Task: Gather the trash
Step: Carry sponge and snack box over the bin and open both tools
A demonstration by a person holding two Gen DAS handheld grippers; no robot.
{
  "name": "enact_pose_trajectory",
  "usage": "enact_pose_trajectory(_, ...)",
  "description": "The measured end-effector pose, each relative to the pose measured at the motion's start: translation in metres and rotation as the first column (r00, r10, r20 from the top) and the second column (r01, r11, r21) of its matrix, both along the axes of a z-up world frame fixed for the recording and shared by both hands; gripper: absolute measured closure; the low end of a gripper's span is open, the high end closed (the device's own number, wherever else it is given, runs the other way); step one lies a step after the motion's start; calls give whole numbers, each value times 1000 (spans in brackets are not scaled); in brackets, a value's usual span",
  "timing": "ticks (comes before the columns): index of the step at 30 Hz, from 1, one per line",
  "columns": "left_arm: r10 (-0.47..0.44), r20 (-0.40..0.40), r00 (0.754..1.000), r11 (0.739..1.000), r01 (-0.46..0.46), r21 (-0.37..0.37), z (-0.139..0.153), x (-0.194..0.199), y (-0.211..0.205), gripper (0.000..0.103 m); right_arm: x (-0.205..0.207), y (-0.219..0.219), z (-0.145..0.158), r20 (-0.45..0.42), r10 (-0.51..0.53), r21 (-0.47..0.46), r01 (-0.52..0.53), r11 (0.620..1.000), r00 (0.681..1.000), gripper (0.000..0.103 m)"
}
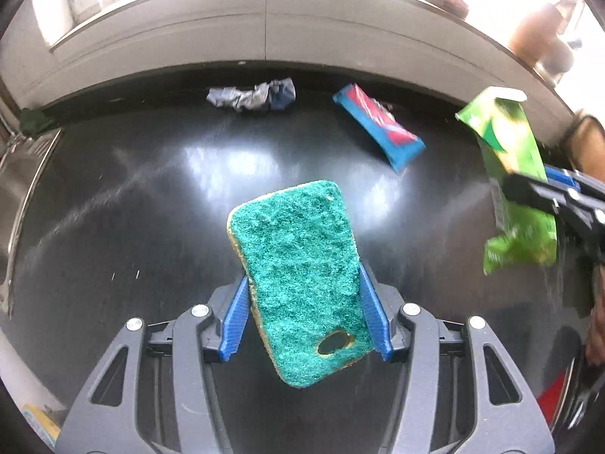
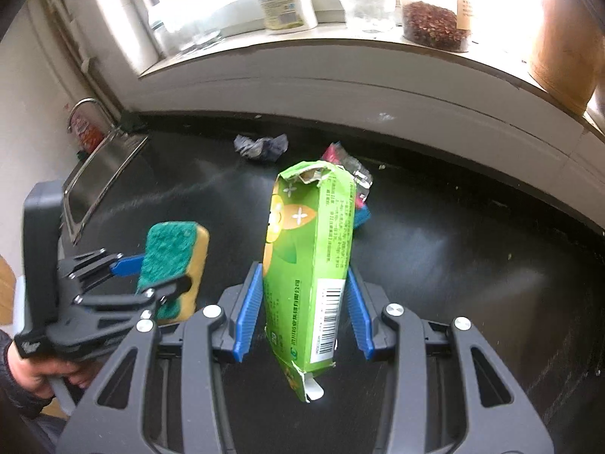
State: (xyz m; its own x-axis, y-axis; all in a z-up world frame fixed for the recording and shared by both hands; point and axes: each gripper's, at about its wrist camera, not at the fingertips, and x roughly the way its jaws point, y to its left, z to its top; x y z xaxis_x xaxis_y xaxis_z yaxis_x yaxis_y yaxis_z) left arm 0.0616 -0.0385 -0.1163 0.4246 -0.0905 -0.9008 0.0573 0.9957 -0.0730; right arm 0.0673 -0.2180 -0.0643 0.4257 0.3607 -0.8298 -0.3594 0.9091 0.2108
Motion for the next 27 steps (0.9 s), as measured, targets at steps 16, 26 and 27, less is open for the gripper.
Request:
enact_pose_trajectory(16,43,98,994,999,-44,16,45,-67,75,50,-26,87,27,51,59,-30,-57,998,997,60)
enact_pose_trajectory(26,316,169,934,943,-328,51,70,-164,212,50,-67,255,40,67,361,13,-362,932,930,60)
enact_pose_trajectory(27,341,169,925,933,-355,54,70,-175,223,50,-76,279,38,61,407,20,-409,912,911,60)
